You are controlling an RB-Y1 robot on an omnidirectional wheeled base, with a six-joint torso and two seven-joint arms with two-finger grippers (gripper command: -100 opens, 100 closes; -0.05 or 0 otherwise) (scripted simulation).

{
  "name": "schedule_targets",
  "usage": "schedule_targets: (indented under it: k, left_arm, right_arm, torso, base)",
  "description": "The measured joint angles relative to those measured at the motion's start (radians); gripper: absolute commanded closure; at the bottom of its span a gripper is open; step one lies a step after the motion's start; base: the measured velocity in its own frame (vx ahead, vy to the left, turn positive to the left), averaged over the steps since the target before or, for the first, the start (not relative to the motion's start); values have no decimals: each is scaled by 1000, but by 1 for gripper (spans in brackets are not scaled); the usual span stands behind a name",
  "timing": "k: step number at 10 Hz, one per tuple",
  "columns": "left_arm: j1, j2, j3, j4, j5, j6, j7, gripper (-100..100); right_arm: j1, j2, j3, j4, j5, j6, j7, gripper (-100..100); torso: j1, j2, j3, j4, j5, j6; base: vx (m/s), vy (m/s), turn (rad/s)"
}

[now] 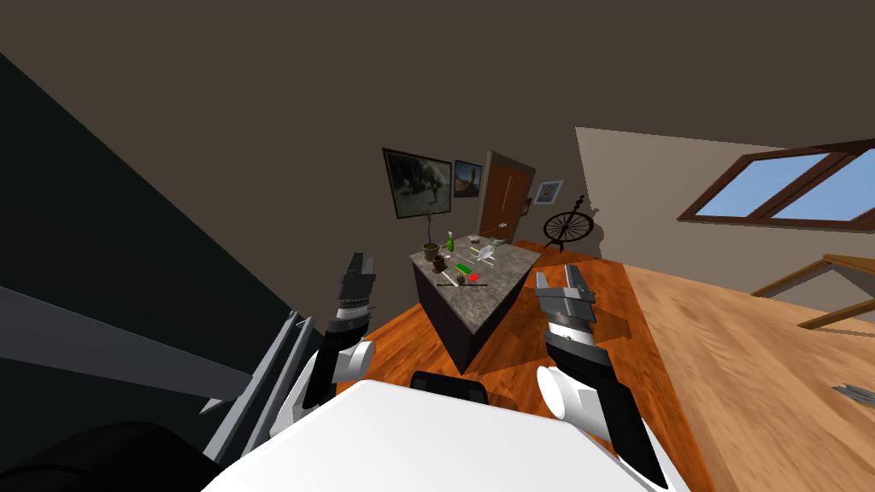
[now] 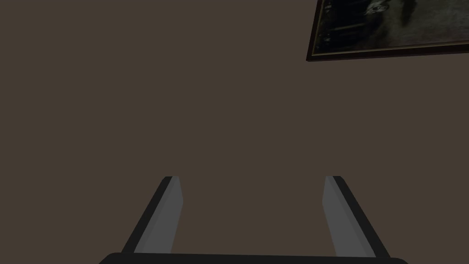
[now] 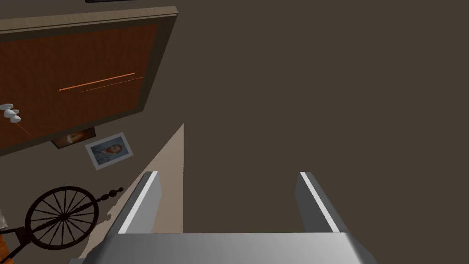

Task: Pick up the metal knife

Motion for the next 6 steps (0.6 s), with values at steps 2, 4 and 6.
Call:
schedule_targets:
  k: [2, 4, 6]
  left_arm:
    - [0, 0, 0, 0, 0, 0, 0, 0]
    - [0, 0, 0, 0, 0, 0, 0, 0]
    - [0, 0, 0, 0, 0, 0, 0, 0]
  right_arm:
    - [0, -39, -6, 4, -5, 0, -2, -100]
    - [-2, -93, -18, 20, -14, 0, -5, -100]
    - [-1, -154, -34, 42, -25, 2, -7, -100]
  torso:
    - [2, 1, 1, 0, 0, 0]
    - [4, 2, 1, 0, 1, 0]
    - [4, 1, 1, 0, 1, 0]
  base:
    - [-26, 43, 25]
    - [-25, 68, 41]
    - [-14, 61, 36]
